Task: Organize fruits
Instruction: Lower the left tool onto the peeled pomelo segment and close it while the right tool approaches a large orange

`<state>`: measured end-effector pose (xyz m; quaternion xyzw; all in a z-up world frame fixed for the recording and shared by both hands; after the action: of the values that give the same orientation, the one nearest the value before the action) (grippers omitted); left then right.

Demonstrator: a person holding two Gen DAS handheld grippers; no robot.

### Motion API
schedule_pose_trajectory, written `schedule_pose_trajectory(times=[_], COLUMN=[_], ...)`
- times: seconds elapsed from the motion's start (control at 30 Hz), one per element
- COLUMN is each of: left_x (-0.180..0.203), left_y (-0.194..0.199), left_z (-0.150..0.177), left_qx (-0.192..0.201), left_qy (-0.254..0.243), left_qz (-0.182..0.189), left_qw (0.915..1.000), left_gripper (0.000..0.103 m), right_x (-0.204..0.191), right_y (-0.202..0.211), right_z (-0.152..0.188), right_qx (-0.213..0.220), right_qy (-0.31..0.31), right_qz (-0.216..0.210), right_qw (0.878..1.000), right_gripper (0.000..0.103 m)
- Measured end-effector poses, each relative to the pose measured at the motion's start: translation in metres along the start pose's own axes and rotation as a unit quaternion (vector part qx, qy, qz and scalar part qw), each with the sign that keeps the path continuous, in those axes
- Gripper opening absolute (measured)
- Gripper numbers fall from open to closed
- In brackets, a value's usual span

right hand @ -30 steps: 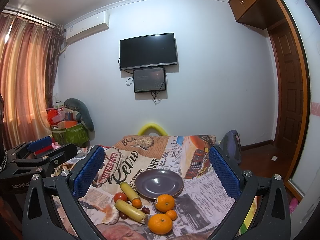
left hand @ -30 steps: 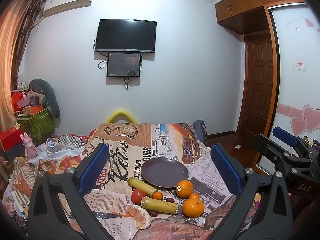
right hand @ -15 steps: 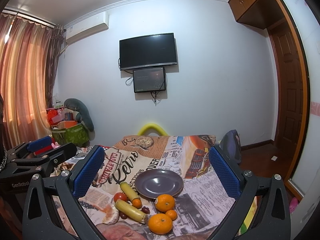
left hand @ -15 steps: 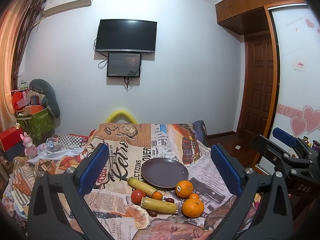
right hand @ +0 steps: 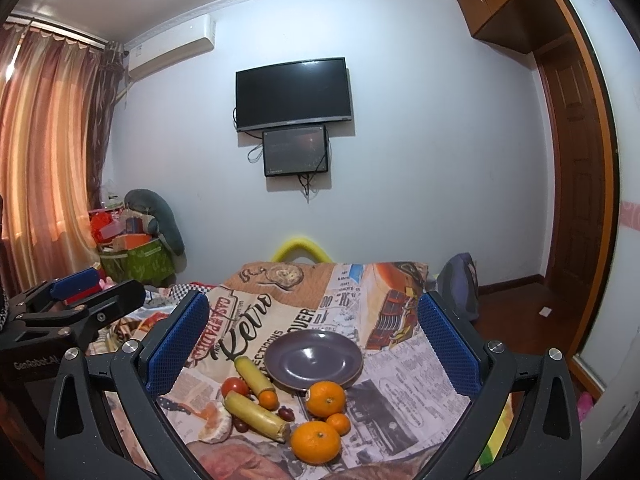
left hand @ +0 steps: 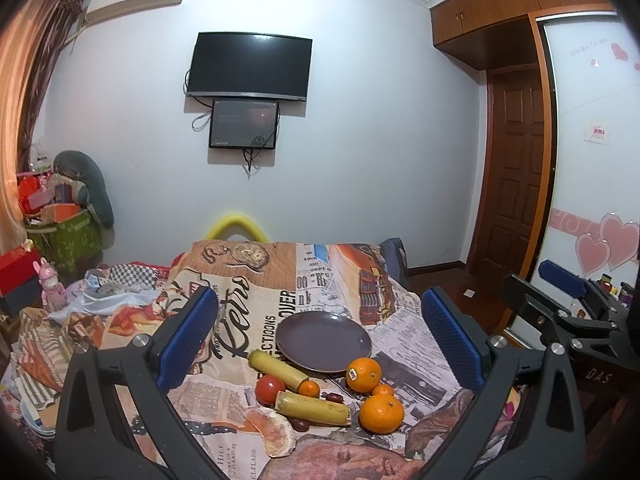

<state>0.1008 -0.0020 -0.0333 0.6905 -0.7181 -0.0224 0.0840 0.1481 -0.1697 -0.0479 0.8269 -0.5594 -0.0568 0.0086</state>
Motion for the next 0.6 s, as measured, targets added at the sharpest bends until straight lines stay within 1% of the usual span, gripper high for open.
schedule_pose_trajectory(times=[0.03, 0.13, 0.3, 0.37, 0.47, 0.5, 0.57, 0.6], left_x=[-0.002, -0.01, -0.025, -0.03, -0.038, -0.042, -0.047, -0.05], left_y=[-0.001, -0.012, -0.03, -0.037, -0.049, -0.054, -0.06, -0.064], left_z=[0.002, 0.008, 0.027, 0.037, 0.058, 0.067, 0.08, 0.089], left_qx=[-0.002, -0.02, -0.053, -0.068, -0.1, -0.115, -0.135, -0.147], left_qy=[0.002, 0.008, 0.02, 0.016, 0.011, 0.01, 0.008, 0.005], left_qz=[0.0, -0.005, -0.015, -0.021, -0.03, -0.032, -0.033, -0.036], left_qw=[1.0, 0.9998, 0.9983, 0.9973, 0.9945, 0.9928, 0.9902, 0.9884], left_gripper=[0.102, 0.089, 0.084, 0.078, 0.068, 0.067, 0.063, 0.062], right_x=[0.001, 0.007, 0.012, 0.013, 0.014, 0.015, 0.016, 0.017], right_y=[-0.003, -0.009, -0.017, -0.021, -0.029, -0.031, -0.035, -0.037], right_z=[0.004, 0.015, 0.04, 0.051, 0.07, 0.073, 0.084, 0.089], right_qx=[-0.006, -0.023, -0.063, -0.084, -0.118, -0.126, -0.147, -0.156], right_qy=[-0.003, -0.003, 0.004, 0.008, 0.014, 0.014, 0.012, 0.011], right_qz=[-0.003, 0.002, -0.006, -0.008, -0.011, -0.012, -0.018, -0.019], right_qw=[1.0, 1.0, 0.998, 0.996, 0.993, 0.992, 0.989, 0.988], right_gripper=[0.103, 0.102, 0.093, 0.089, 0.081, 0.077, 0.076, 0.076])
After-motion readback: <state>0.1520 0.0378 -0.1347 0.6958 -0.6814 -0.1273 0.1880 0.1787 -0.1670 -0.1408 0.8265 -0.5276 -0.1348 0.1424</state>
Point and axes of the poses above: each gripper's, at about its wrist camera, not at the fingertips, and y roughly against the way its jaws point, x to its right, z to its underside, the point moved 9 cm from there along -y, roughly the way its jaws point, and after that the axes turned 6 degrees about x, right-handed, at the moved point
